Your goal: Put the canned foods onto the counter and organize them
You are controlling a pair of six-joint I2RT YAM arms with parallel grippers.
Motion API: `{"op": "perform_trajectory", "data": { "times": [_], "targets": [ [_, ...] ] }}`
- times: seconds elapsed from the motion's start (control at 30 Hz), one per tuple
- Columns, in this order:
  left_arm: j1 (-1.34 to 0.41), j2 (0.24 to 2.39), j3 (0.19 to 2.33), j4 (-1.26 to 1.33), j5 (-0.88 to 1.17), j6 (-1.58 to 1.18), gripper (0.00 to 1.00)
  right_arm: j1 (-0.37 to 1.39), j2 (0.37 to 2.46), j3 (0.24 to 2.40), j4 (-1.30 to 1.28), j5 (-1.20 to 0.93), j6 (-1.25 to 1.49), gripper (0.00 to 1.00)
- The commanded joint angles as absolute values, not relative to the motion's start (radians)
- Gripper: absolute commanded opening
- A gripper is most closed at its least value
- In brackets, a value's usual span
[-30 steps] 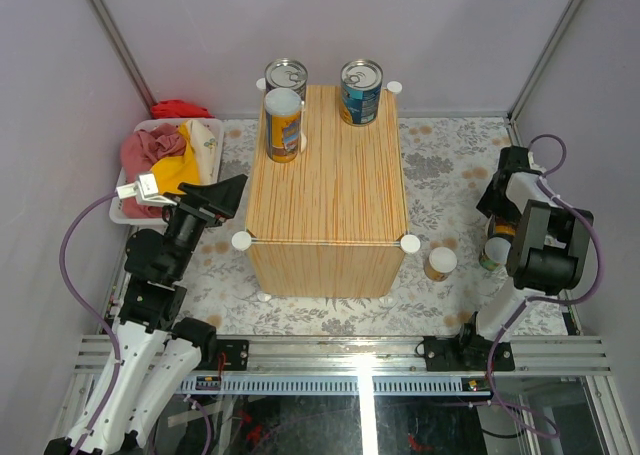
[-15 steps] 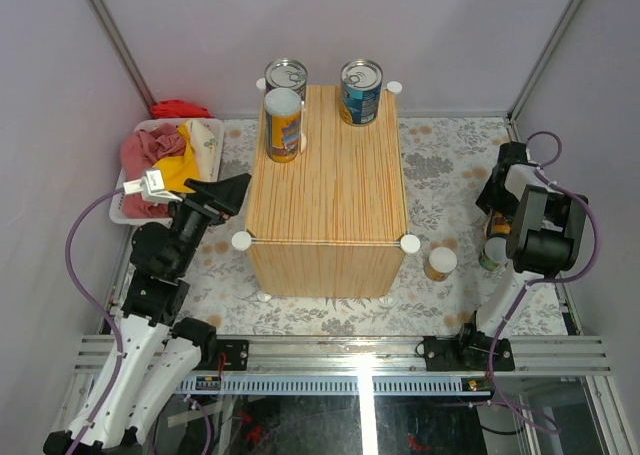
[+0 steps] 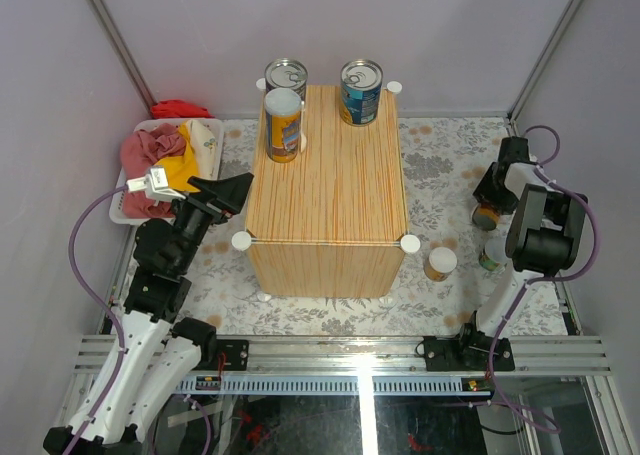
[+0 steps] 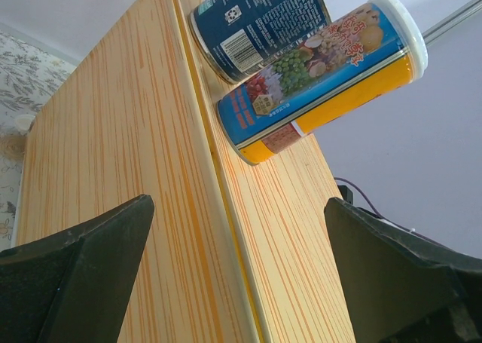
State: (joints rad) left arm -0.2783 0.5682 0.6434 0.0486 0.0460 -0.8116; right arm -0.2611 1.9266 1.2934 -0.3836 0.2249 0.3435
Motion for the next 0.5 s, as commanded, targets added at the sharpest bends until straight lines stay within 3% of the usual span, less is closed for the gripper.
{"op": "perform_trajectory", "data": {
  "times": [0.0,0.27,0.47],
  "targets": [
    [-0.270,0.562,0.676,0.065,0.069,-0.817,0.96,-0.193,1.835,1.295,-0.303,0.132,0.355,0.33],
    [-0.270,0.543,0.695,0.044,0.068,-0.828,0.96,-0.097,1.740,1.279,-0.265,0.107,0.400,0.29],
    [-0.270,0.542,0.704,0.044,0.071,-0.846,0.95,-0.070,1.592,1.147,-0.124,0.044,0.426,0.28]
  ]
}}
